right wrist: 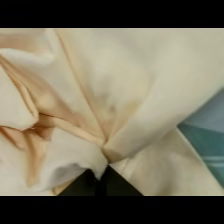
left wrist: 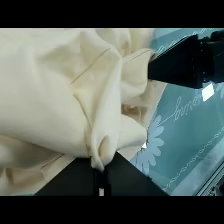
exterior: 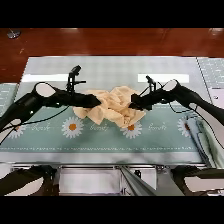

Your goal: Fold the shirts.

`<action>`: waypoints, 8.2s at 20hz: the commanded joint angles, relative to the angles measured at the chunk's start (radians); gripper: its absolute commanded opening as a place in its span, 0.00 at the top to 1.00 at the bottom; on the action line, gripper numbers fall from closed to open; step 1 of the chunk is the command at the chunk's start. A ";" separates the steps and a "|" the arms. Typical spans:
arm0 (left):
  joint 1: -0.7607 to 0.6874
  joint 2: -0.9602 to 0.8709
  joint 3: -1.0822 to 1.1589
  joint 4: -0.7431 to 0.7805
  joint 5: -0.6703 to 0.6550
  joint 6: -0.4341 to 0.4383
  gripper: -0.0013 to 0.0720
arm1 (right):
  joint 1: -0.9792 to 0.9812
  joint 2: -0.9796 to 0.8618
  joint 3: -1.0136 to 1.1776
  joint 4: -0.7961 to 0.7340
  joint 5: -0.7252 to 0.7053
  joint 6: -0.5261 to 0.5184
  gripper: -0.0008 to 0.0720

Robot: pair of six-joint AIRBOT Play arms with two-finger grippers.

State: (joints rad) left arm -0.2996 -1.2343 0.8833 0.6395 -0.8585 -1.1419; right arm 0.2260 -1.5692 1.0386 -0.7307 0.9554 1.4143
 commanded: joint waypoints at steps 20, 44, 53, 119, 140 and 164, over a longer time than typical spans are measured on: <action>0.737 0.792 0.533 0.392 -0.300 -0.131 0.95 | -0.144 0.778 0.924 -0.639 0.437 0.054 0.96; 0.310 0.192 -0.384 0.079 -0.084 -0.078 0.02 | -0.242 -0.102 0.665 -0.158 0.327 0.070 0.14; 0.752 0.126 -0.296 0.103 -0.406 0.000 0.03 | -0.556 0.270 0.018 -0.259 0.308 -0.014 0.15; 0.676 0.503 0.003 0.067 -0.032 0.010 0.95 | -0.111 0.515 0.204 -0.848 0.079 0.214 0.96; 0.751 -0.066 0.137 0.413 -0.569 -0.163 0.03 | -0.635 -0.023 0.542 -0.402 0.589 -0.011 0.13; 1.028 0.145 -0.560 0.053 -0.364 0.138 0.95 | -0.795 0.507 -0.349 -0.346 0.240 -0.063 0.13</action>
State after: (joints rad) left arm 0.7544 -1.0908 0.3302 0.7380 -1.2259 -1.0771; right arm -0.4889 -1.0637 0.7067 -0.9676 1.0740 1.3167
